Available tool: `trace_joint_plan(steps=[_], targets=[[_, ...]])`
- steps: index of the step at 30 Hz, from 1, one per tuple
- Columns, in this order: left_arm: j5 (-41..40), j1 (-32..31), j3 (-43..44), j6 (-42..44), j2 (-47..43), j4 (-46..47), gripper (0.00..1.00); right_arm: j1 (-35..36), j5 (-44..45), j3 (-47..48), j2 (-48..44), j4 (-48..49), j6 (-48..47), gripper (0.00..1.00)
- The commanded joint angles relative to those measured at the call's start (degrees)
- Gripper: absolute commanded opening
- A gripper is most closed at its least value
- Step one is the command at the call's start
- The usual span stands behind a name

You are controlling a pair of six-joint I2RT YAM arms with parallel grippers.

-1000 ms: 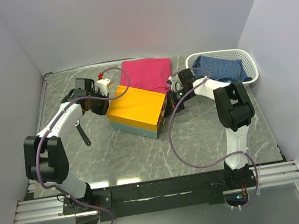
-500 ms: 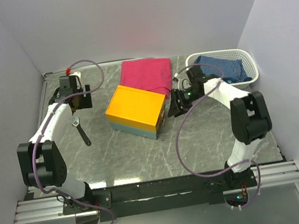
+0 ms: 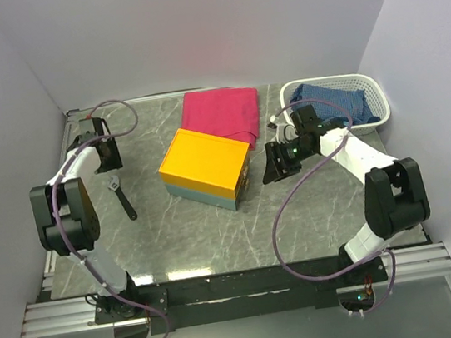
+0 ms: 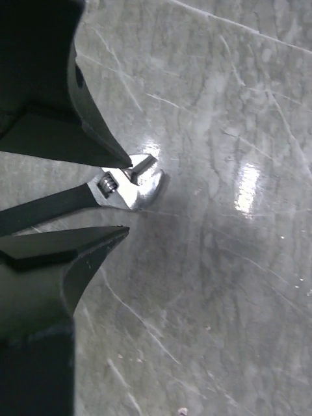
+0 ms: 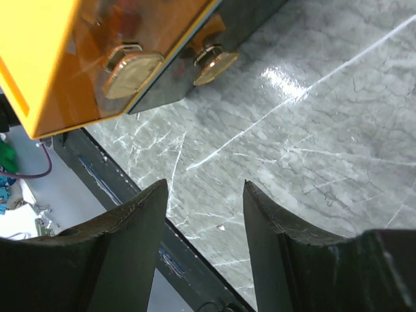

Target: Sort the tools into containers

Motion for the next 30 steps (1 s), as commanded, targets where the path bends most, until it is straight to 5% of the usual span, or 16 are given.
trace_joint_plan(steps=[1, 6, 10, 21, 30], targets=[[-2.59, -0.27, 3.08, -2.27, 0.90, 0.76, 0.50, -0.47, 0.37, 0.82, -0.53, -0.46, -1.77, 0.58], [-8.22, -0.18, 0.01, -5.18, 1.08, -0.21, 0.71, -1.26, 0.11, 2.58, 1.05, -0.28, -1.68, 0.58], [-6.29, -0.27, -3.06, -7.02, 0.91, -0.03, 0.75, -1.44, -0.16, 3.11, 2.46, -0.28, -1.68, 0.58], [-4.89, -0.27, -1.14, -9.05, 6.35, -0.12, 0.69, -1.44, 0.63, 3.91, 3.60, -0.63, -2.56, 0.58], [-1.81, -0.09, -2.37, -10.98, 7.85, -0.21, 0.50, -1.44, 1.86, 4.34, 3.87, -1.42, -3.88, 0.58]])
